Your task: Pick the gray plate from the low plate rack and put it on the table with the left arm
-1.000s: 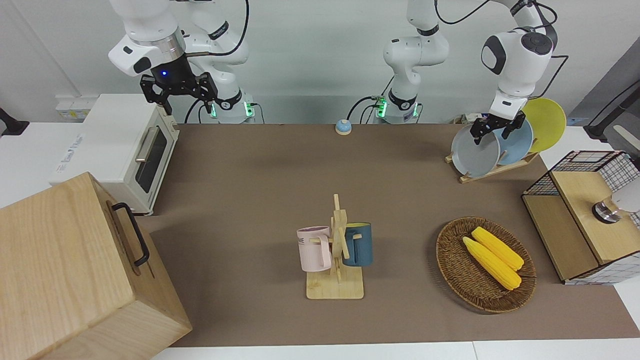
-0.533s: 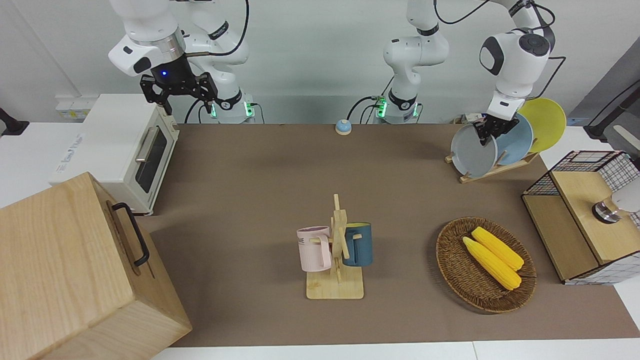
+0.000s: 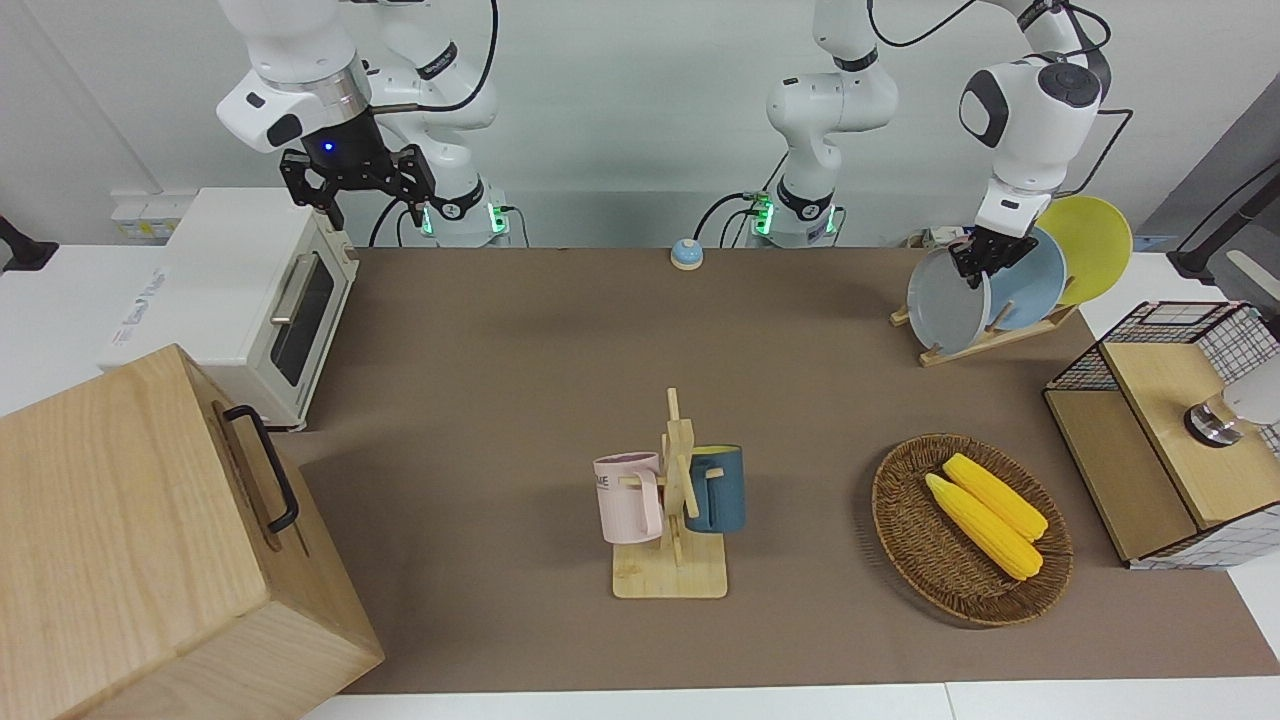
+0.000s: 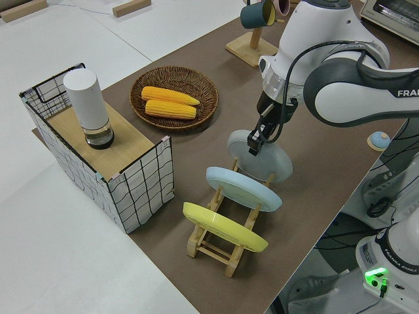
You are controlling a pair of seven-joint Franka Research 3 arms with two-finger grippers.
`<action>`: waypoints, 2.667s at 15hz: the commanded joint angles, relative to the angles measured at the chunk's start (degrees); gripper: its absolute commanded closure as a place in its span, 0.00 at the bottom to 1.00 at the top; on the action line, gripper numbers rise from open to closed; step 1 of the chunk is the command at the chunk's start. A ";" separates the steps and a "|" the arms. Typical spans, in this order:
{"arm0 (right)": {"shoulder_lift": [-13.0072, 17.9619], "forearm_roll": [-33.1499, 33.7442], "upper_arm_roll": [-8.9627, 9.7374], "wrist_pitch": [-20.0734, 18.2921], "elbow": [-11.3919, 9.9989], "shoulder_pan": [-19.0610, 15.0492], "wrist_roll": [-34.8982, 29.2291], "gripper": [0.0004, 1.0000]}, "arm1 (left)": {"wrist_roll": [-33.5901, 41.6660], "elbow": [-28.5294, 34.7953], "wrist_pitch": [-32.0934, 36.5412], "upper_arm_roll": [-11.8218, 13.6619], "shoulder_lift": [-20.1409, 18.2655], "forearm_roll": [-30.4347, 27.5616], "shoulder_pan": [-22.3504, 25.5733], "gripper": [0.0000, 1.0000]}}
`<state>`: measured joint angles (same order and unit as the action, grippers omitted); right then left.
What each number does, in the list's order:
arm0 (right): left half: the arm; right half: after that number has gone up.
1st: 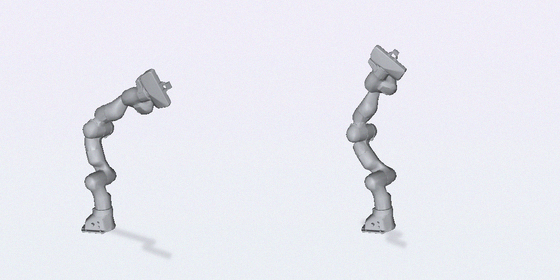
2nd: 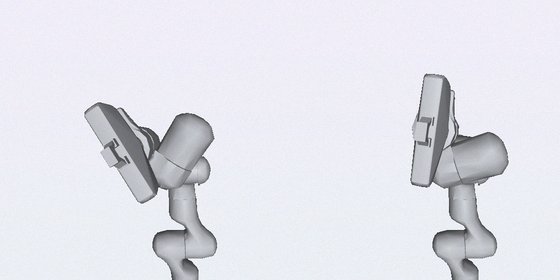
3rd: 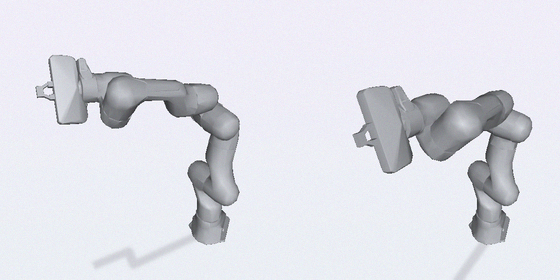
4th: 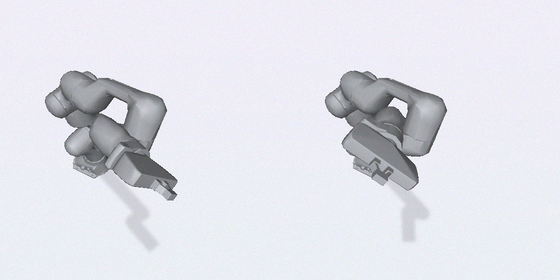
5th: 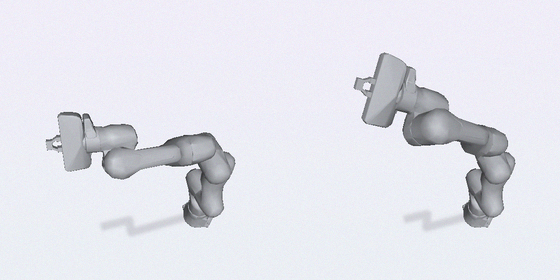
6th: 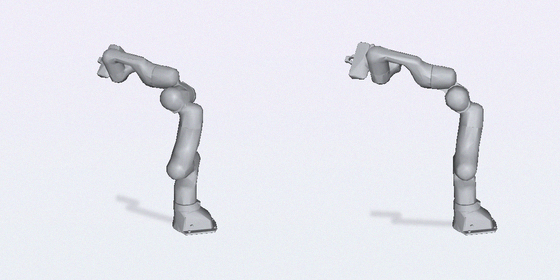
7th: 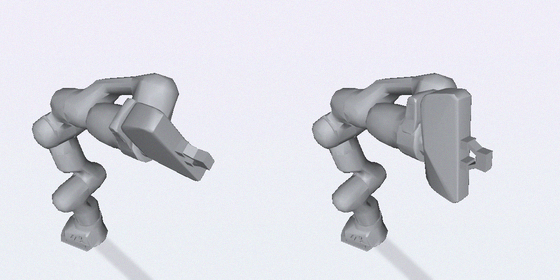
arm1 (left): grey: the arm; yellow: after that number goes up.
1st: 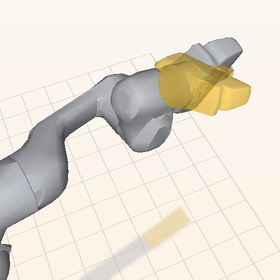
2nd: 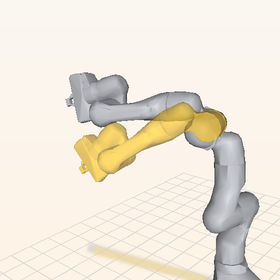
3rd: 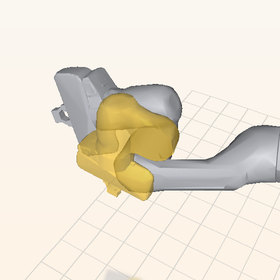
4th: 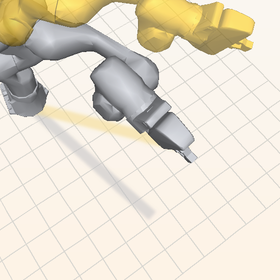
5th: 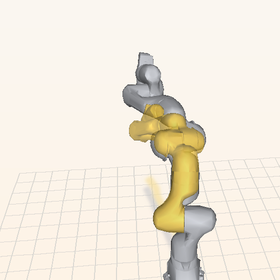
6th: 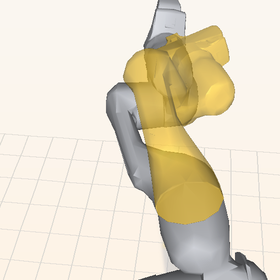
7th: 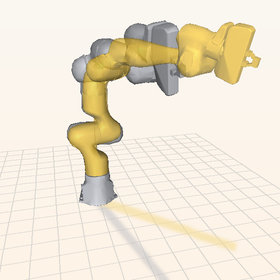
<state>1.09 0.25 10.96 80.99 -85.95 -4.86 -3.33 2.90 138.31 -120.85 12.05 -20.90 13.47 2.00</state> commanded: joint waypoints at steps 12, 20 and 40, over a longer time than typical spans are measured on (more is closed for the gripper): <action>0.14 -0.34 0.38 -0.83 0.35 -0.41 -0.01 0.01 | 0.36 -9.53 13.00 -2.21 -0.90 0.15 -0.86 1.00; 0.14 -0.34 0.38 -0.83 0.35 -0.41 -0.01 0.01 | 0.09 -16.84 20.65 -4.32 -0.64 -7.57 -0.77 1.00; 0.14 -0.34 0.38 -0.83 0.35 -0.41 0.08 0.01 | 13.61 -12.28 23.47 -3.27 4.98 -39.21 -0.07 1.00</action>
<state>1.09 0.25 10.96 80.99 -85.95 -4.86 -3.33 10.79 124.88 -97.50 8.04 -18.73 -21.57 1.81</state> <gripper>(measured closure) 0.009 0.885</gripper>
